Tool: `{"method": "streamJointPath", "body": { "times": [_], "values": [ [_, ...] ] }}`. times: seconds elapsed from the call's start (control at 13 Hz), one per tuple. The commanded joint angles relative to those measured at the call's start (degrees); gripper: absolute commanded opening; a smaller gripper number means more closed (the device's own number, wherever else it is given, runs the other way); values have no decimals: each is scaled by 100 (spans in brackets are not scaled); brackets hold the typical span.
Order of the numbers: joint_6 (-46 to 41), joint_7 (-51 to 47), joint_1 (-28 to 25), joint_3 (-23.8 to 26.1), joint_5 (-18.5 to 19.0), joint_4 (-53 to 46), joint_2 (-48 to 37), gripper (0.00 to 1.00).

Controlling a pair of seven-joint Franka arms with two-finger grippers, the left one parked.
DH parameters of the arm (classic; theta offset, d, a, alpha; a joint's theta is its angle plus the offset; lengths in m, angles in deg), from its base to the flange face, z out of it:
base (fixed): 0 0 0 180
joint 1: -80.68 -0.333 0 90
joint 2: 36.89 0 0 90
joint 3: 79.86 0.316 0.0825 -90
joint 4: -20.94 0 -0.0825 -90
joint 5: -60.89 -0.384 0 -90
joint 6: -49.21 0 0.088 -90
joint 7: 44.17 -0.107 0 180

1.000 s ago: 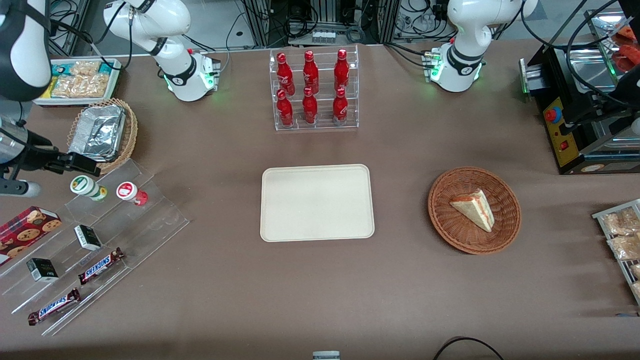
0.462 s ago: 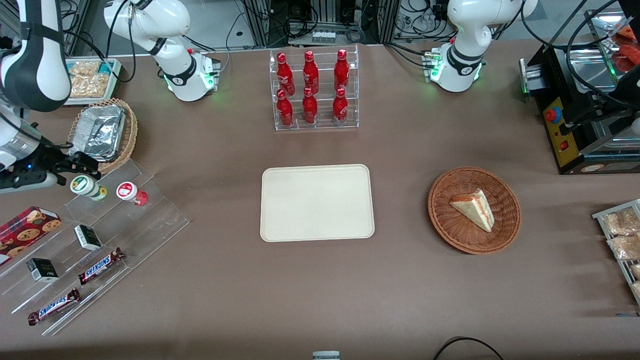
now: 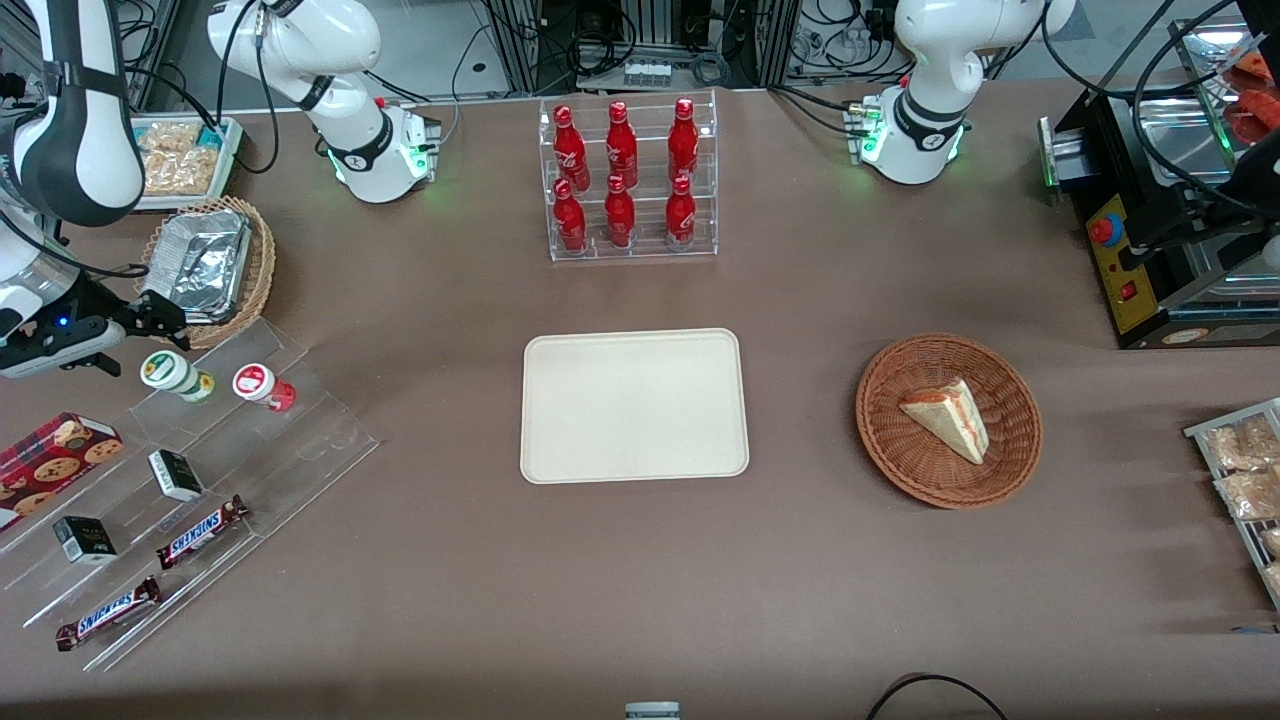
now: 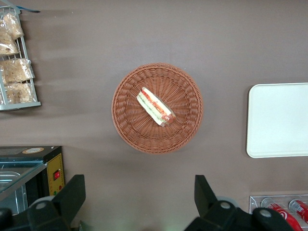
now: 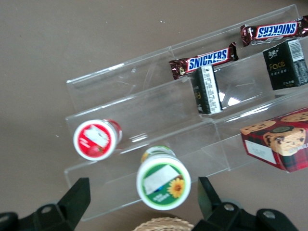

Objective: Place green gum on tray
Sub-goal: 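Lower the open right gripper toward the green-lidded gum jar on the stand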

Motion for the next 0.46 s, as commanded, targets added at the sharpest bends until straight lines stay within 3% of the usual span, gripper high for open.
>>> {"method": "streamJointPath", "body": {
  "times": [0.0,0.38],
  "values": [
    [275,154,-24,-46,61,113,85,99],
    [670,338,-24,-46,61,175,393,99]
  ]
}}
